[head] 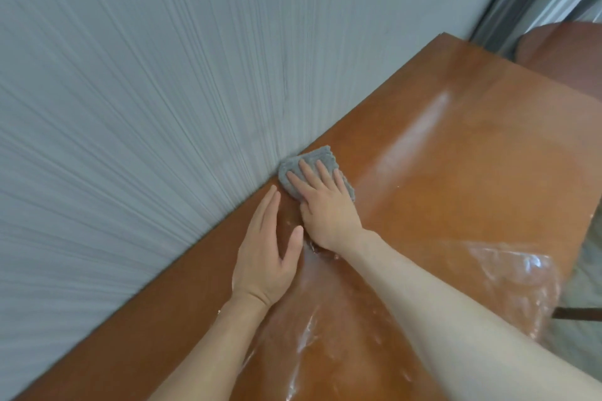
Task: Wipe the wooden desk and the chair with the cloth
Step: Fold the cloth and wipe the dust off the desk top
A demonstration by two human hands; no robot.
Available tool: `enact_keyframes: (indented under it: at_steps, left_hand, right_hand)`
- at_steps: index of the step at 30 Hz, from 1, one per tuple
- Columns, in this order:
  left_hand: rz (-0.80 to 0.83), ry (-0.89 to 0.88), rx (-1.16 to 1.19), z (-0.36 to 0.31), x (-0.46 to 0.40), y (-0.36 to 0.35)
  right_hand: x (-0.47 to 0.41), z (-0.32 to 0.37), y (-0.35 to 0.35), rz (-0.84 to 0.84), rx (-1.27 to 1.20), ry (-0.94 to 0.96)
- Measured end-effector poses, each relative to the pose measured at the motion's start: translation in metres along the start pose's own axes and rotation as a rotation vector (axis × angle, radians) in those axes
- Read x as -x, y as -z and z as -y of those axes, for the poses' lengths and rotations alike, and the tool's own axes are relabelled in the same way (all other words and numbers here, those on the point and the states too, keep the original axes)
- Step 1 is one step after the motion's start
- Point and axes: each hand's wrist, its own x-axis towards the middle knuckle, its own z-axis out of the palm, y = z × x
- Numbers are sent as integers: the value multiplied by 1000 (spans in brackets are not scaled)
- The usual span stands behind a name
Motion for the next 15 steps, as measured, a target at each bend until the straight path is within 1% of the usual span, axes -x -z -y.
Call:
enact_keyframes:
  at_steps: [2,3,5,8,10,15]
  left_hand:
    - [-17,15,17,2,0,1]
    - [-14,22,24,3,1,1]
    - [-7,18,24,5,3,2]
    - [30,-33,-19,6,2,0]
    - [54,-73,-77,7,1,-2]
    - [123,-68,-213,-4,0,-2]
  right_hand:
    - [26,28,-13,39,6,131]
    - [37,37,-18,42,0,165]
    - [53,44,-23,51,-4,198]
    - [58,20,-12,51,-20,195]
    - [56,-9,-2,2,-6,90]
    - [52,-106,27,-89,100,-338]
